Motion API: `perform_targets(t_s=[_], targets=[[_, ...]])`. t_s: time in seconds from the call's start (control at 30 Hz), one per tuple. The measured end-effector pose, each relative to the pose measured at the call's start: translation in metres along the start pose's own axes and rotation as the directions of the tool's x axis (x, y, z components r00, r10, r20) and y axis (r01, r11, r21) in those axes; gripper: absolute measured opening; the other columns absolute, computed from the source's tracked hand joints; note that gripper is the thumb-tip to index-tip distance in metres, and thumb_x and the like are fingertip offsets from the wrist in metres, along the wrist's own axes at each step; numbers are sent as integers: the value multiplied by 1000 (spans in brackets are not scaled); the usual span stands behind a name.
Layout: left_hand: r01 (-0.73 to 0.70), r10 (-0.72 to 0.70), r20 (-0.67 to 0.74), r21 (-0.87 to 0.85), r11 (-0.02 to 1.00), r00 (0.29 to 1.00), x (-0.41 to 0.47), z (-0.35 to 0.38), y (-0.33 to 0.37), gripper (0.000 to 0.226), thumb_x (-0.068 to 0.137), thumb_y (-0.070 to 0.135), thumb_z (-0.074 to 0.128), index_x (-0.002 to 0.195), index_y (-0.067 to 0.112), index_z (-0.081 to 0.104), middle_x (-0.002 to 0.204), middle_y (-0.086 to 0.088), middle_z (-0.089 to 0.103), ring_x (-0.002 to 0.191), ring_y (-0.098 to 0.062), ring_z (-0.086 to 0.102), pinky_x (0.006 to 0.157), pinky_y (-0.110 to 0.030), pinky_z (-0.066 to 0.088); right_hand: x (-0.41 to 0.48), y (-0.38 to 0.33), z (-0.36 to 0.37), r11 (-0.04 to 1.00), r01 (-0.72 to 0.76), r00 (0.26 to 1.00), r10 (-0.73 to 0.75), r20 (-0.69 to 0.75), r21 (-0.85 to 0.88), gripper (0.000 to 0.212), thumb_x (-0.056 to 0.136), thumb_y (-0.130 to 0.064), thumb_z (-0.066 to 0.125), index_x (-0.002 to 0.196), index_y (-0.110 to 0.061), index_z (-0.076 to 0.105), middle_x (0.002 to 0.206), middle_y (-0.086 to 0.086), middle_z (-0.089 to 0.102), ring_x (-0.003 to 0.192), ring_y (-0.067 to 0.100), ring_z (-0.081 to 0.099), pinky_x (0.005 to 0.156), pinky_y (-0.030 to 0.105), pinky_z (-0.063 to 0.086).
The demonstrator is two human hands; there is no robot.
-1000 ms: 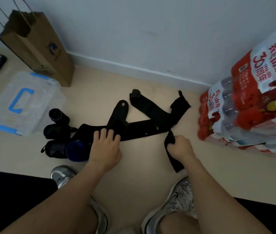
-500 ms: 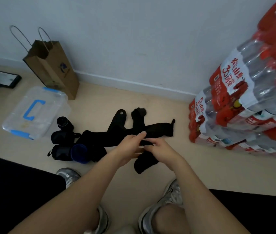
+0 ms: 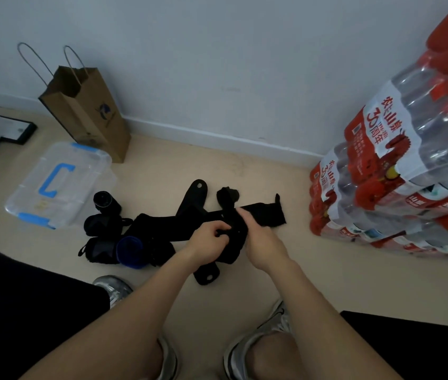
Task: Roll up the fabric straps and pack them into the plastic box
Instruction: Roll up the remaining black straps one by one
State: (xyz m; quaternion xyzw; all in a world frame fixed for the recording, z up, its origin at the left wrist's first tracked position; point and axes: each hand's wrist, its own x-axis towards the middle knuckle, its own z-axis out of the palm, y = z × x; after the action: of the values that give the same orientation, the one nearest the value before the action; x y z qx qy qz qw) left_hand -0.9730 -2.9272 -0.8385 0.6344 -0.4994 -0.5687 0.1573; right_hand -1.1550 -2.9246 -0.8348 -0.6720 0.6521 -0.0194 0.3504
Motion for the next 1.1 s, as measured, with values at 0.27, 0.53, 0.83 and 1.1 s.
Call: perform_targets(t_s=[0.27,0.53,0.83,1.1], targets=[[-26,33,-232,35,999,972,11,-7,2,26,98,19,57,82,29,75,65,13,70,58,-1,63,54,-16,45,27,14,2,960,-219,975,221,-10,-174,23,111,-31,54,117,-16,70,114,10,72,94,29,66,68,35,48],[164,-136,-387,38,986,912,23,-27,-11,42,87,38,56,51,20,44,43,12,45,46,-16,48,54,-29,39,44,43,-13,816,-554,747,574,-336,163,34,105,-30,52,111,-4,73,102,16,71,90,37,68,68,34,44],[207,-86,-499,194,959,862,43,-39,-29,31,102,25,60,129,15,49,92,-7,66,77,-26,64,68,-42,56,57,37,-15,899,-312,748,432,-503,308,43,103,-21,62,142,-17,46,118,16,69,87,32,63,69,36,48],[338,-271,-287,219,915,919,65,-39,-50,56,106,29,60,155,9,42,131,-21,65,112,-38,66,89,-44,57,50,25,44,960,7,980,49,192,-280,81,99,-5,55,170,-30,23,179,9,9,156,36,28,120,51,37]])
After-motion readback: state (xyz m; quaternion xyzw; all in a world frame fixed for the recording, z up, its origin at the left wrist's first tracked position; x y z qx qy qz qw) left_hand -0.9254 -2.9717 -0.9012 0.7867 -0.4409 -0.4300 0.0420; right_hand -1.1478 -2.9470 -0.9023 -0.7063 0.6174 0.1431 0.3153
